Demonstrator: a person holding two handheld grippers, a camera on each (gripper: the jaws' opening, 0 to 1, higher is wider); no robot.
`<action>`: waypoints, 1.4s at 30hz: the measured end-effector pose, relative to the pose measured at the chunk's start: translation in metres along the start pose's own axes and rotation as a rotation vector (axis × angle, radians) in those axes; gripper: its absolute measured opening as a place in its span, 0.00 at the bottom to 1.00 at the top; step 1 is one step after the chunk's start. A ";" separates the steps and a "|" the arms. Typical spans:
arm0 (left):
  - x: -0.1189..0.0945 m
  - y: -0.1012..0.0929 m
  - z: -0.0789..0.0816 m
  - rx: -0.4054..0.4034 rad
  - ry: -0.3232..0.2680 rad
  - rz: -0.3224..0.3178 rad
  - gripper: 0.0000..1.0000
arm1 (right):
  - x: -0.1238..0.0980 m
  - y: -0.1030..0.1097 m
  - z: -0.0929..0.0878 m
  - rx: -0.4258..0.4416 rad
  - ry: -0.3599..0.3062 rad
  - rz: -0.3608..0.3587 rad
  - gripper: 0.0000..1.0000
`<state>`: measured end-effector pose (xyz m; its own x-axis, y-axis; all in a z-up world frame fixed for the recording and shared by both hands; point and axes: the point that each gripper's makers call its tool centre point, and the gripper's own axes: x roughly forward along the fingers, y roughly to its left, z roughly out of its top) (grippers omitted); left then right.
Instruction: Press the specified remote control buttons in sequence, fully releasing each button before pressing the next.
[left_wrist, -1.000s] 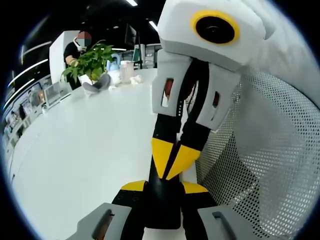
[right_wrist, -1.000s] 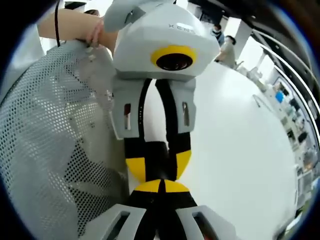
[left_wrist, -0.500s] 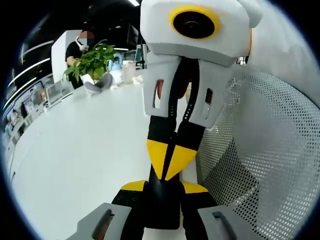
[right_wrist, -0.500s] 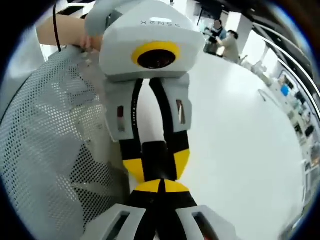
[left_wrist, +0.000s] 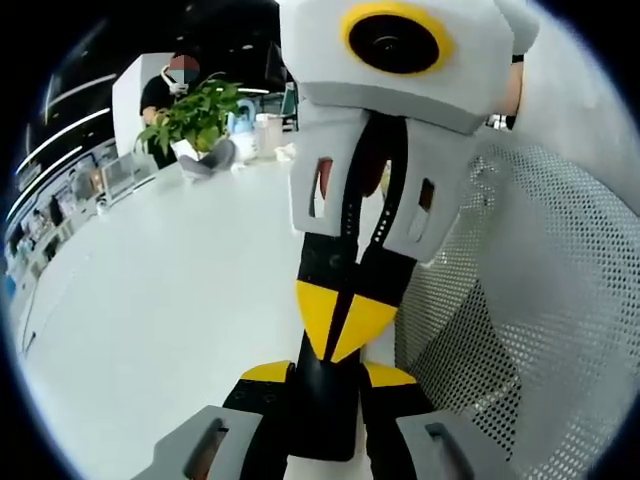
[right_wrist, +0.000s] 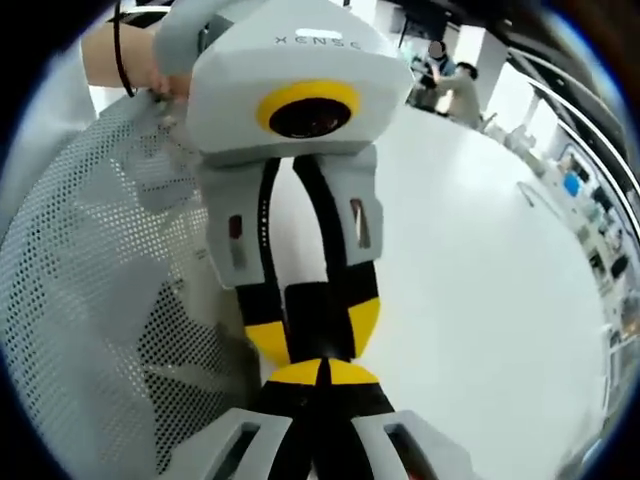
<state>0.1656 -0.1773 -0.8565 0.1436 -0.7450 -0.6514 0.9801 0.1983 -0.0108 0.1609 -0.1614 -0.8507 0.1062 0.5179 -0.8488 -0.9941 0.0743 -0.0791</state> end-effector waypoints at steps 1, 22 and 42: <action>0.000 0.000 0.000 -0.001 -0.001 0.005 0.26 | 0.000 0.000 0.000 -0.009 -0.001 -0.003 0.00; 0.000 0.002 0.000 -0.011 -0.004 0.020 0.26 | 0.001 -0.001 0.002 -0.039 0.054 -0.003 0.00; 0.004 -0.001 0.002 -0.006 -0.014 0.012 0.26 | 0.000 0.000 -0.005 -0.101 0.112 0.029 0.00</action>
<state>0.1652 -0.1823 -0.8576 0.1573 -0.7511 -0.6412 0.9774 0.2111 -0.0075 0.1605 -0.1652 -0.8532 0.0795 0.4199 -0.9041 -0.9945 -0.0287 -0.1008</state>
